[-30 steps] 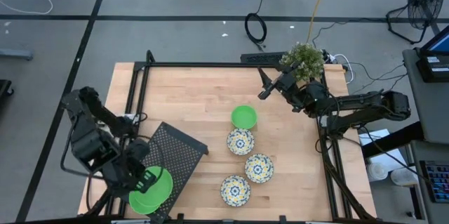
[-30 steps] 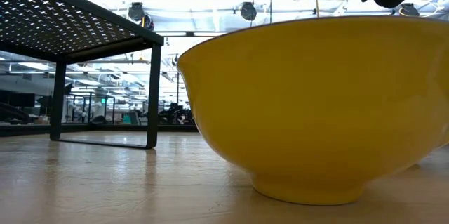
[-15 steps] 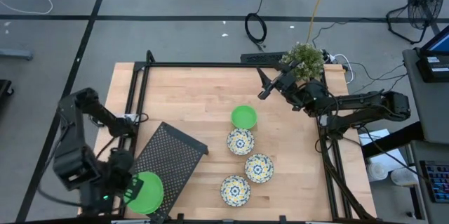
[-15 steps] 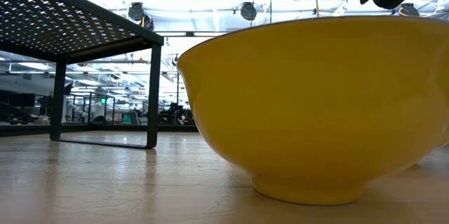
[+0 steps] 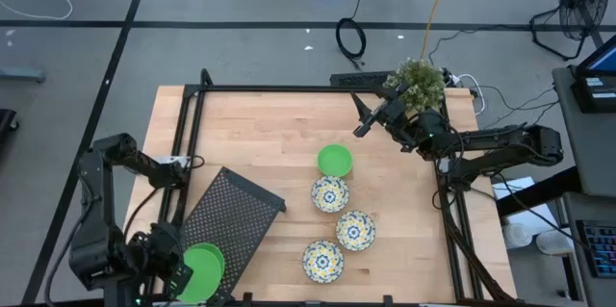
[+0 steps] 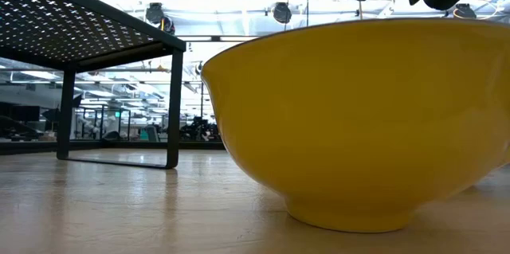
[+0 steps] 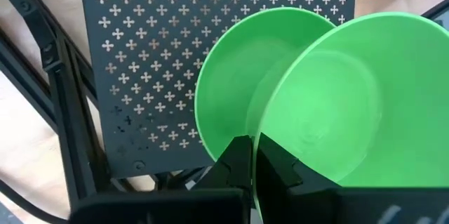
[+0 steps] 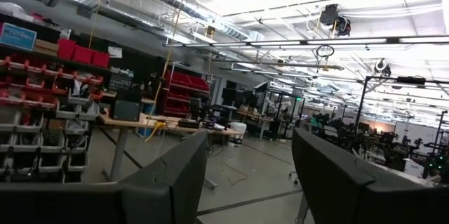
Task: Pick & Place Mini bowls
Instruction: Stack the bottom green bowl on the green bowl on the shelf
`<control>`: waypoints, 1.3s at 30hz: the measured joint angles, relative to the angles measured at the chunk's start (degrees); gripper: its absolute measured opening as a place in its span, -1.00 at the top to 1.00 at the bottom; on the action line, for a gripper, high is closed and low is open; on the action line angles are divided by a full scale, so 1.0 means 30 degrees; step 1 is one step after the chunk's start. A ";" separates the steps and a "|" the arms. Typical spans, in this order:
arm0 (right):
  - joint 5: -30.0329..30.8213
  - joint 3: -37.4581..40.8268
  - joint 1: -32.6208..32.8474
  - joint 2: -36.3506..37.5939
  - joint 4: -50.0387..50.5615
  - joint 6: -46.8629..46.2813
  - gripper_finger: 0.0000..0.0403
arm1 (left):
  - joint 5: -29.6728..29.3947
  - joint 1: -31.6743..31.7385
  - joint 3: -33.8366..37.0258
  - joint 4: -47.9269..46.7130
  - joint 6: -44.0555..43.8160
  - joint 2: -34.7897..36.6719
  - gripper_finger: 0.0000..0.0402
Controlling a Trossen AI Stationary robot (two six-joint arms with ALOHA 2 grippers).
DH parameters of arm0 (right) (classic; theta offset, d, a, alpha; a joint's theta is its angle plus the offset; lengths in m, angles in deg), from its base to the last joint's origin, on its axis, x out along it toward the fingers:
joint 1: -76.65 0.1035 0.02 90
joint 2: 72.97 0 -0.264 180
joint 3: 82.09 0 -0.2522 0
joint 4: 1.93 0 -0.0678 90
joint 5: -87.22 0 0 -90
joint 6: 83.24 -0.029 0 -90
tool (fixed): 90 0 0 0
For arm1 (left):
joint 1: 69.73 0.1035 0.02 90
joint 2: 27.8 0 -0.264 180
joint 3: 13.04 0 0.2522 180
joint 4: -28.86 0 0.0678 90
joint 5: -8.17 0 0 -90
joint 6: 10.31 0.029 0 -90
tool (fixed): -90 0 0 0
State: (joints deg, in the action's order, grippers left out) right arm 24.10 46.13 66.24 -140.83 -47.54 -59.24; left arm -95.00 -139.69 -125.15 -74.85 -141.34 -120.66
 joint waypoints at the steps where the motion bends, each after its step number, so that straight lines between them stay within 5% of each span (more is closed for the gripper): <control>1: 0.0000 0.0000 0.0000 0.0000 0.0007 -0.0094 0.03 | -0.0007 0.0000 0.0000 -0.0003 -0.0002 -0.0065 0.99; 27: -0.0051 0.0000 0.0000 0.0000 0.0007 -0.0210 0.03 | 0.1953 0.0976 0.0000 0.0002 0.0241 -0.0161 0.99; 39: -0.0051 0.0000 0.0000 0.0000 0.0014 -0.0210 0.03 | 0.1345 0.1307 0.0904 -0.0018 0.0753 -0.0154 0.97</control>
State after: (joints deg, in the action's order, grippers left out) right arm 23.94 46.13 66.24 -140.83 -47.50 -59.87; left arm -90.96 -135.76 -122.43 -74.91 -139.09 -121.12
